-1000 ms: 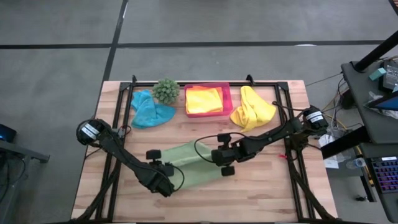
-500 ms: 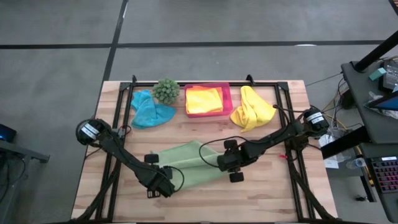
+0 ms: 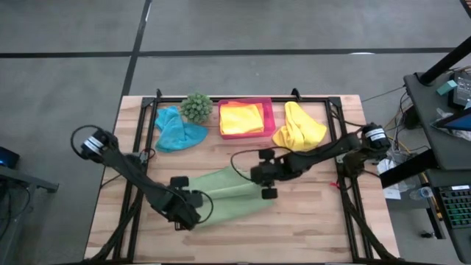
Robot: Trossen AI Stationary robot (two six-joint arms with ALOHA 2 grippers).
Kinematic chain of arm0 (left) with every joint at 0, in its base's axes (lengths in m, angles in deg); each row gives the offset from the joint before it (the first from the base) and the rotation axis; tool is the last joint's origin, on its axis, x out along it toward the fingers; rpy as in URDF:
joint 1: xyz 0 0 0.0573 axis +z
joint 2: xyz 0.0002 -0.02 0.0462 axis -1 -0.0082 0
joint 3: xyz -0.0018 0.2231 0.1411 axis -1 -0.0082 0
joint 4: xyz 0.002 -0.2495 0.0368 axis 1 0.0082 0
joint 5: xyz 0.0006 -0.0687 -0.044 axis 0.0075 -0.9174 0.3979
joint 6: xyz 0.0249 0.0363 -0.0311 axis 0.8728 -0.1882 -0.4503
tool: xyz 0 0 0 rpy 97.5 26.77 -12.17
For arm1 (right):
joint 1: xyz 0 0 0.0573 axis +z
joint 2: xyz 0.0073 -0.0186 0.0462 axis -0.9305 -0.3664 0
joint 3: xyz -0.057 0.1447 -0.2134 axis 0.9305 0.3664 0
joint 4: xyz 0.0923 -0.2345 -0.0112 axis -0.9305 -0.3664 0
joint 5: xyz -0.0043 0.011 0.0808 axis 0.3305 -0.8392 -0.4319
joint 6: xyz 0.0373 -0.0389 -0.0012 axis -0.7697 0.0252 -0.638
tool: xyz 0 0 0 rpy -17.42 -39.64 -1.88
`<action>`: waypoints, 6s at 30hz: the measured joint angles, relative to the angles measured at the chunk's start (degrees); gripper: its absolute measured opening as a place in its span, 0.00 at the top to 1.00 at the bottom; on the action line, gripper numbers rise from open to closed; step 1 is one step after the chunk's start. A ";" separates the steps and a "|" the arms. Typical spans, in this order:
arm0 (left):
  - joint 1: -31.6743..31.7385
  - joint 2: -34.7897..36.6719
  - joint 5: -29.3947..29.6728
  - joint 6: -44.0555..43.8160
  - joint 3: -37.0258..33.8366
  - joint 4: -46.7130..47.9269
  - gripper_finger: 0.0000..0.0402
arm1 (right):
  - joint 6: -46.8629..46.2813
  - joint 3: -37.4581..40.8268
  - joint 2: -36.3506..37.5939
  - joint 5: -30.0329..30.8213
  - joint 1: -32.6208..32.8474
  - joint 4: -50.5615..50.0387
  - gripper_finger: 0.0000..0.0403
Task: Fold microfiber towels
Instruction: Fold the green microfiber towel
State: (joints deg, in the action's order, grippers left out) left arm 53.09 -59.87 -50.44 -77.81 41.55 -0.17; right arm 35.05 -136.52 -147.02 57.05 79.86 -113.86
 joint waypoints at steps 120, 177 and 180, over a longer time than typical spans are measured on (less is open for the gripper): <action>7.52 -2.35 23.12 0.67 -34.09 -63.67 0.79 | 5.37 2.17 -10.04 -34.16 1.51 38.18 0.98; 7.63 -2.31 23.25 -2.31 -34.15 -65.35 0.79 | 8.47 4.46 -5.62 -15.28 2.43 27.02 0.98; 7.63 -2.31 23.27 -2.31 -34.15 -65.35 0.79 | 8.44 4.46 -5.54 -6.22 2.30 23.72 0.98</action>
State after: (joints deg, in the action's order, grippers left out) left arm 60.71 -62.18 -27.17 -80.11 7.40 -65.52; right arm 43.48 -132.05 -152.56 50.83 82.16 -90.13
